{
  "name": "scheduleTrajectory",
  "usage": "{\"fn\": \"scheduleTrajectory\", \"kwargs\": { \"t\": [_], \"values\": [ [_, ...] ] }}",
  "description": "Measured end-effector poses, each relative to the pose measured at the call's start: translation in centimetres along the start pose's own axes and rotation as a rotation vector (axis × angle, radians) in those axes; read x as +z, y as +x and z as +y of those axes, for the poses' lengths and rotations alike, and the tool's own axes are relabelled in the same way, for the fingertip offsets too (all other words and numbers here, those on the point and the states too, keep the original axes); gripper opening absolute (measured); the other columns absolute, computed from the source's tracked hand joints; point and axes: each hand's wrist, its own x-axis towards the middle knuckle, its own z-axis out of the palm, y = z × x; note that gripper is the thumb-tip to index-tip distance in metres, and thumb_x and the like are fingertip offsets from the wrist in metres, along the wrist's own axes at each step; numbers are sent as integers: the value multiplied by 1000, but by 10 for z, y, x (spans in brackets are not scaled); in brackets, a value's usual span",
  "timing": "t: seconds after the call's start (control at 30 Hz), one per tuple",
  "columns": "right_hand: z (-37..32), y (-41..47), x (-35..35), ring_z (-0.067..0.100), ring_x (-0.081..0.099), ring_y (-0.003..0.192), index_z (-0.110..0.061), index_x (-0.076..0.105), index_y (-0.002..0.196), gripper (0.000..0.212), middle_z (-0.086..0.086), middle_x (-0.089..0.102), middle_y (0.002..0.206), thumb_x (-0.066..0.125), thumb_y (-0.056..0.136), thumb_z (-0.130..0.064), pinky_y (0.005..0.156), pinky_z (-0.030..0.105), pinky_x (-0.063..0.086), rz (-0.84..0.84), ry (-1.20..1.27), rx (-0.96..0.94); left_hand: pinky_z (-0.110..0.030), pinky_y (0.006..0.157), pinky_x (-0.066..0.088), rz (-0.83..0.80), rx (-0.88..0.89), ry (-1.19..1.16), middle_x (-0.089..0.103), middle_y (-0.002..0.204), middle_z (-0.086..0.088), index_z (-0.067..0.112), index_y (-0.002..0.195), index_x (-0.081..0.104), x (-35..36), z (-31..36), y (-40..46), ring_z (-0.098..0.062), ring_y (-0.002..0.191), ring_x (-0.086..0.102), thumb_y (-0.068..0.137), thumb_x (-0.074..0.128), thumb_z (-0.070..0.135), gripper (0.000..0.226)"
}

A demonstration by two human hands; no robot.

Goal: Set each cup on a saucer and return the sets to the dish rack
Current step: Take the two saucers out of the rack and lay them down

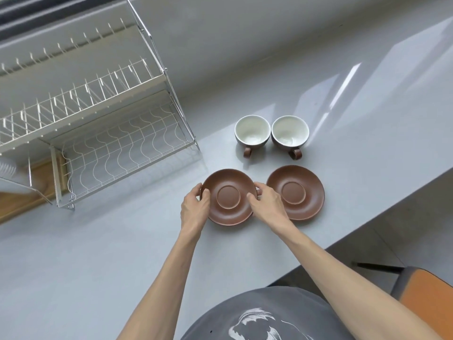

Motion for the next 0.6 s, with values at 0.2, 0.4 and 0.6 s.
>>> {"fn": "scheduleTrajectory", "kwargs": {
  "t": [0.2,0.4,0.6],
  "values": [
    [3,4,1,30,68,95,-13,57,132,42,7,73,96,50,93,-26,91,38,51,10,-38,-30,-40,116,37,10,0,37,53,151,3,20,149,47,2,1,7,-21,139,49,98,51,34,53],
    [3,4,3,30,63,104,-8,54,136,45,12,71,99,48,95,-25,91,39,49,7,-102,-58,-42,113,41,10,-24,80,59,144,2,23,148,48,1,3,9,-23,132,55,96,50,35,53],
    [0,4,2,29,61,112,-10,50,141,48,9,70,111,49,95,-25,95,38,48,0,-122,-47,-48,106,48,-15,-43,91,62,140,-1,25,146,51,-3,5,8,-29,118,65,79,49,50,71]
  ]
}}
